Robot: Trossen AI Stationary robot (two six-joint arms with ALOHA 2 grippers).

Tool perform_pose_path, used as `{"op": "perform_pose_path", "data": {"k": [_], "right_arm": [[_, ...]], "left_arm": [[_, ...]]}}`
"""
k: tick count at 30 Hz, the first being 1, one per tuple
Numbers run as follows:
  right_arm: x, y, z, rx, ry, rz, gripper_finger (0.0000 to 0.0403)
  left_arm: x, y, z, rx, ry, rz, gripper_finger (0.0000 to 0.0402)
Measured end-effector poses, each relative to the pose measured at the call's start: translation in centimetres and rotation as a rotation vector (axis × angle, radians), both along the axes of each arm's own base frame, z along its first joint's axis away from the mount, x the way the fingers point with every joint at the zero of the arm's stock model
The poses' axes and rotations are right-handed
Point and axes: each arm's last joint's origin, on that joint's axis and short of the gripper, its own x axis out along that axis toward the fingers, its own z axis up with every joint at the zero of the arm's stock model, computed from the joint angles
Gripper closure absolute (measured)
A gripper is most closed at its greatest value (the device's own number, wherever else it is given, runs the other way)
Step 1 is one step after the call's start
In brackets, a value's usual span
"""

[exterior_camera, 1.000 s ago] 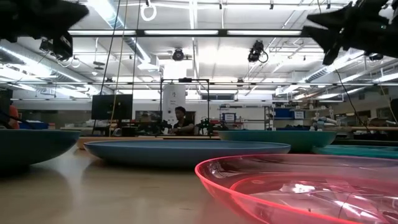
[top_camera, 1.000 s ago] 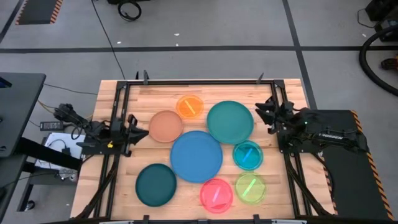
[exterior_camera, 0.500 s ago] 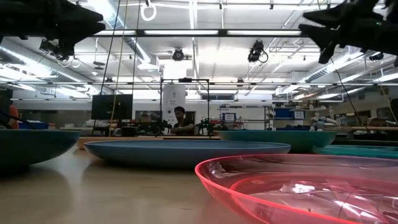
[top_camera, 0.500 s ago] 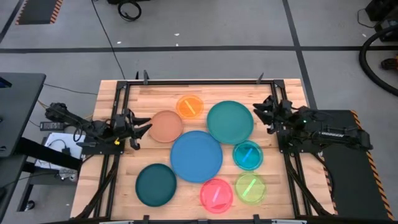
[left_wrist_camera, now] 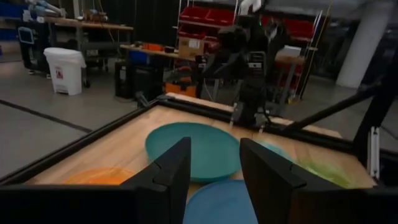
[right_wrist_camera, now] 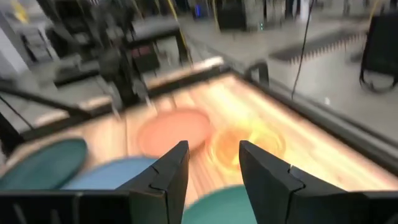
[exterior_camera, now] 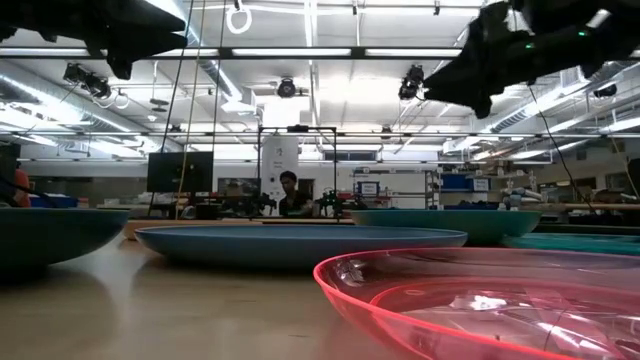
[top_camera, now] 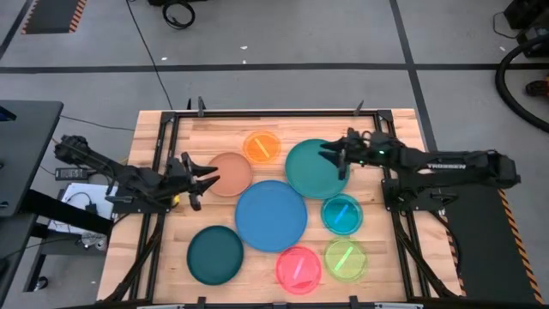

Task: Stack plastic plates
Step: Stack the green plate on top of the blue plate

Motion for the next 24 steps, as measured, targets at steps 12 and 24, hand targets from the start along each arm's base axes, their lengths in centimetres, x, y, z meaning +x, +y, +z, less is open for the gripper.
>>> {"op": "perform_pose_path", "data": {"k": [12,24], "right_arm": [[5.5,2.1,-0.2,-0.057,0.47,0.08,0.025],[9.9,8.4,-2.7,-0.229,0.924,0.22,0.025]], "left_arm": [[1.6,-0.7,1.2,-0.033,0.1,0.008,0.0258],[2.5,-1.1,1.4,-0.071,0.137,0.02,0.0258]]}}
